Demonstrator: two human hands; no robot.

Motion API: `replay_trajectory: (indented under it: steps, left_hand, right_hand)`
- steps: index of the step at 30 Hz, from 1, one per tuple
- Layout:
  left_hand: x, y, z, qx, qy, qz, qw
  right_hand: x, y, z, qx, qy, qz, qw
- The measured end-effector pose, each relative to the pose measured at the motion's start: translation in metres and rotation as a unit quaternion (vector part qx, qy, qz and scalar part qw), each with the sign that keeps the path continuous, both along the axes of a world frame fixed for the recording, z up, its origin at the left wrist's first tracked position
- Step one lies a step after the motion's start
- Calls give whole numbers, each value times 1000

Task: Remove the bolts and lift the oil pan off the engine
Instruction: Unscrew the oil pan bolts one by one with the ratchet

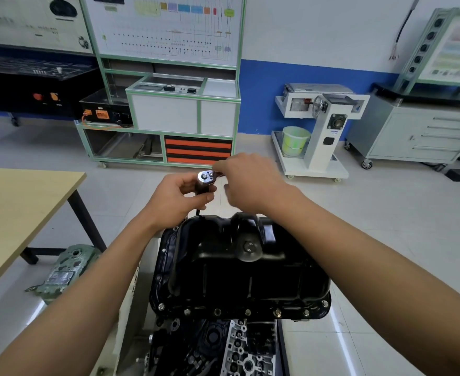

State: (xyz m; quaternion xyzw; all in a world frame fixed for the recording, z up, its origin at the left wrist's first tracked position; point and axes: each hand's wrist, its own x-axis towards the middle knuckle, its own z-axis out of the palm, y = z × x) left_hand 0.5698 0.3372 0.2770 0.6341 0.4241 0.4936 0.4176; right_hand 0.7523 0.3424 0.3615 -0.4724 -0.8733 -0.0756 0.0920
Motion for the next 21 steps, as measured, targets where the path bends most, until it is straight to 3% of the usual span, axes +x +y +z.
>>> replay_trajectory:
  steps: [5,8,11,16,21]
  left_hand:
    - [-26,7,-8,-53,86,-88,991]
    - [-45,16,-22,-126,124,-69,982]
    - [-50,26,-39,-153,264,-54,951]
    - [-48,48,-52,-163,337,-109,921]
    - [-44,66,-55,-220,356,-148,896]
  right_hand:
    - [-12,1,-12,3,60,61,996]
    - [-16,4,-14,-89,163,63,981]
    - [-18,16,-12,-172,267,41,947]
    - [-24,29,-11,-194,288,19,938]
    - [-27,40,-14,-205,307,18,929]
